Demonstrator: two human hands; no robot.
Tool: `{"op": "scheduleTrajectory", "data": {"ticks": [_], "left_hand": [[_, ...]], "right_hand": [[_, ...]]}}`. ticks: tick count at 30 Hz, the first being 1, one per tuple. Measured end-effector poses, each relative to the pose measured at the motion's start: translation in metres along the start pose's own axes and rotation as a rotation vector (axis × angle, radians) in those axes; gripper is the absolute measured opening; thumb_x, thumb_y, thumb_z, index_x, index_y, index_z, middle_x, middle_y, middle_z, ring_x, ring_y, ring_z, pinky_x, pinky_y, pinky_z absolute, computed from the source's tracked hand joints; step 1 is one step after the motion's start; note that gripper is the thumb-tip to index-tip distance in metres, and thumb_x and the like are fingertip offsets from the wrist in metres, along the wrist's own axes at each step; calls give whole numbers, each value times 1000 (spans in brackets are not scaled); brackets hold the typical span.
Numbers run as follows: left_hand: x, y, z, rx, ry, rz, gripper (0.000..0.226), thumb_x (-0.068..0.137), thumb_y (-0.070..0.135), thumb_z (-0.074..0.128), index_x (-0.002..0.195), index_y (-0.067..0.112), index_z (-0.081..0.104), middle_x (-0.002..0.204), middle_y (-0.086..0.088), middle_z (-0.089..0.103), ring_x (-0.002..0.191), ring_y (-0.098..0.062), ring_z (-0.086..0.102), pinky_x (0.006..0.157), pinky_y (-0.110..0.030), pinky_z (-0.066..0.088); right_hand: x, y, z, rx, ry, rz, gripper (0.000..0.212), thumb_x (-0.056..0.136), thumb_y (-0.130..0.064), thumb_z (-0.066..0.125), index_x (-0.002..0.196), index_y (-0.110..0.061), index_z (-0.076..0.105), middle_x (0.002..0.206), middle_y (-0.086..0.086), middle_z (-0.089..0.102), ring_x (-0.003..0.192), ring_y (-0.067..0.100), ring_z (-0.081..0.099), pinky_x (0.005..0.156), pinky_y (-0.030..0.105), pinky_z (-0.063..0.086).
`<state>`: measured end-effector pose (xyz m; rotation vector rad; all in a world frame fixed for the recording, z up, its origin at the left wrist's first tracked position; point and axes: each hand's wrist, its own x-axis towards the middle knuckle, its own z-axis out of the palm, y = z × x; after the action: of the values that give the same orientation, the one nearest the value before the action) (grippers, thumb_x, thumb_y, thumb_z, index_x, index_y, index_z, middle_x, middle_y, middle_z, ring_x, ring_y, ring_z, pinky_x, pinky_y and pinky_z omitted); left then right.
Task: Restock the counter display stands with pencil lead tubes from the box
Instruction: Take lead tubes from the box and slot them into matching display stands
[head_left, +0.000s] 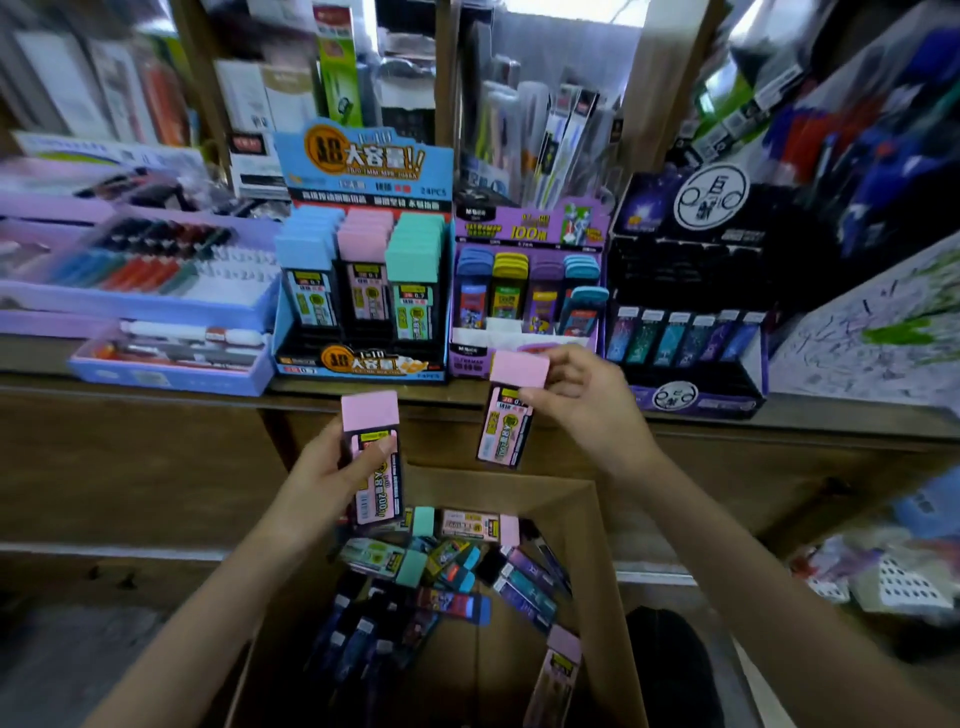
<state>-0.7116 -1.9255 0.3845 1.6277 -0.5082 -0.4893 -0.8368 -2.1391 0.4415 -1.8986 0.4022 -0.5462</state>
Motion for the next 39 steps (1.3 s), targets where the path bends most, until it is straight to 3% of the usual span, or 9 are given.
{"op": "scheduleTrajectory", "data": {"ticks": [2, 6, 10, 13, 16, 26, 31, 36, 39], "left_hand": [[6, 15, -8, -29, 4, 26, 11, 88, 21, 60, 95, 29, 62, 85, 5, 72, 81, -10, 69, 69, -32, 55], [15, 41, -30, 20, 41, 123, 9, 88, 24, 58, 96, 25, 61, 84, 2, 72, 75, -7, 69, 55, -21, 54], [21, 53, -58, 39, 114, 172, 10, 91, 15, 56, 100, 18, 60, 90, 2, 69, 75, 1, 67, 60, -12, 52], [21, 56, -77, 31, 157, 173, 14, 91, 15, 55, 104, 13, 59, 91, 1, 69, 73, 1, 67, 55, -11, 50], [19, 55, -88, 25, 177, 179, 12, 91, 17, 56, 103, 17, 59, 89, 3, 69, 75, -1, 68, 53, -13, 50], [24, 46, -91, 25, 149, 188, 17, 91, 15, 56, 108, 14, 58, 95, -1, 68, 80, 0, 66, 59, -11, 49], [26, 43, -89, 34, 148, 180, 16, 92, 15, 56, 107, 11, 58, 92, -1, 68, 78, 1, 67, 56, -10, 48], [27, 41, -89, 27, 158, 165, 11, 91, 17, 56, 102, 19, 59, 90, 2, 69, 79, 1, 67, 56, -10, 49], [28, 40, -89, 23, 153, 160, 11, 91, 19, 57, 102, 19, 59, 90, 1, 69, 81, -4, 68, 56, -13, 50]], "right_hand": [[18, -23, -3, 23, 34, -49, 28, 81, -6, 69, 86, -28, 55, 89, -9, 67, 76, -2, 66, 67, 14, 53], [56, -65, 7, 76, 44, -134, 29, 80, -1, 70, 83, -25, 54, 86, -8, 66, 67, -2, 66, 61, 12, 51], [95, -103, 41, 17, 21, -226, 32, 77, 0, 71, 79, -24, 51, 82, -11, 63, 65, -6, 62, 69, 22, 54], [117, -118, 72, -64, -1, -259, 30, 75, 0, 72, 79, -21, 50, 83, -3, 64, 80, 12, 63, 78, 33, 52], [130, -118, 93, -232, -21, -277, 23, 76, -4, 72, 88, -14, 55, 93, 7, 66, 90, 24, 62, 78, 34, 48], [136, -96, 100, -427, -114, -204, 24, 76, -6, 72, 90, -17, 56, 96, 3, 67, 88, 17, 62, 74, 25, 50], [139, -92, 104, -484, -99, -219, 28, 76, -10, 73, 95, -19, 55, 103, 6, 68, 95, 21, 62, 87, 42, 50], [138, -76, 108, -796, 11, -471, 33, 80, -20, 71, 108, -18, 55, 106, 6, 59, 105, 25, 45, 81, 35, 34], [138, -69, 106, -910, 39, -616, 30, 81, -19, 70, 107, -9, 58, 107, 7, 55, 104, 25, 44, 87, 36, 37]]}}
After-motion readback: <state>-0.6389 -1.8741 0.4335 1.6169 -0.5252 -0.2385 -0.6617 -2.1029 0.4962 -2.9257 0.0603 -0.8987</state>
